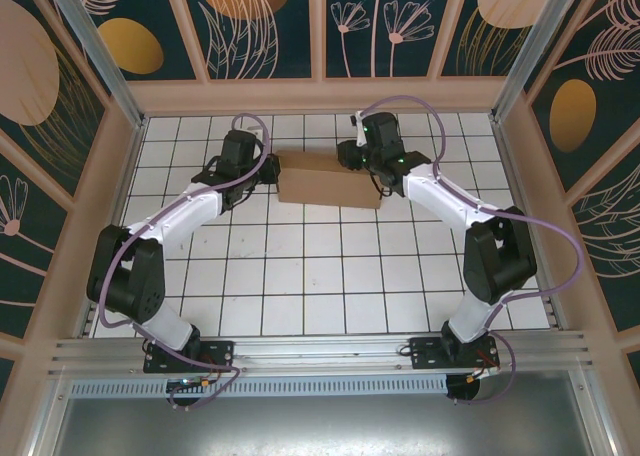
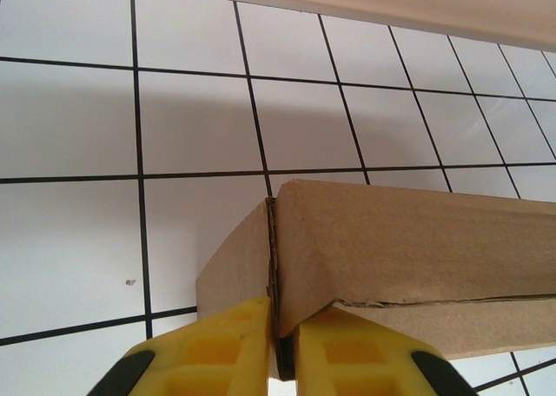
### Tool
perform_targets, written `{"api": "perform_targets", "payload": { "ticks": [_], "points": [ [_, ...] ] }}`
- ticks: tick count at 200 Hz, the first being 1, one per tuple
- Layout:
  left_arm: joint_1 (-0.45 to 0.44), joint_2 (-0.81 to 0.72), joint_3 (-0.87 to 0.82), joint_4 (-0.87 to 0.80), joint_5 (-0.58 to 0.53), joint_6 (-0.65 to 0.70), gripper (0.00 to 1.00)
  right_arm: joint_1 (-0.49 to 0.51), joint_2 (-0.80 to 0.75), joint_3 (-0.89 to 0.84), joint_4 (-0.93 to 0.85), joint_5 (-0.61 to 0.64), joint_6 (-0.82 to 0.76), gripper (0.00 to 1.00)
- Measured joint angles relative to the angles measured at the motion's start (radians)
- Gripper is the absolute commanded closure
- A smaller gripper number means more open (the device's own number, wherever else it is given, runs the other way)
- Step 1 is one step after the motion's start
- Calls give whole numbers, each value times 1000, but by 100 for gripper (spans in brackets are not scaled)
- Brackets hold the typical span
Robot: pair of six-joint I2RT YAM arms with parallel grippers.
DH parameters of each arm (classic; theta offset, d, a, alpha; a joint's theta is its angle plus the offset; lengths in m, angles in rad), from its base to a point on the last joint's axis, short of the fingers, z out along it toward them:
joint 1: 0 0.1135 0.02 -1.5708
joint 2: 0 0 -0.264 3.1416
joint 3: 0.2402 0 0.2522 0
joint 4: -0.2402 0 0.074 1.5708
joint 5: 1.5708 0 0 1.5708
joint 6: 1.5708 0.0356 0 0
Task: Fold the paper box
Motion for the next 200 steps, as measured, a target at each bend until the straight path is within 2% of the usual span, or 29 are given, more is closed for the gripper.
{"api": "perform_targets", "payload": {
  "ticks": [42, 78, 106, 155, 200],
  "points": [
    [0, 5, 10, -15, 0, 5, 84, 39, -22, -83, 71, 99, -59, 71],
    [0, 9, 18, -29, -10, 8, 74, 102, -62, -184, 186, 239, -102, 71],
    [0, 9, 19, -33, -16, 7, 75, 120, -66, -237, 273, 308, -116, 71],
    [2, 14, 26, -39, -20, 2, 67, 128, -63, -272, 346, 356, -119, 70],
    [4, -12, 18, -78, -20, -6, 64, 128, -50, -275, 369, 373, -117, 70]
  ]
}}
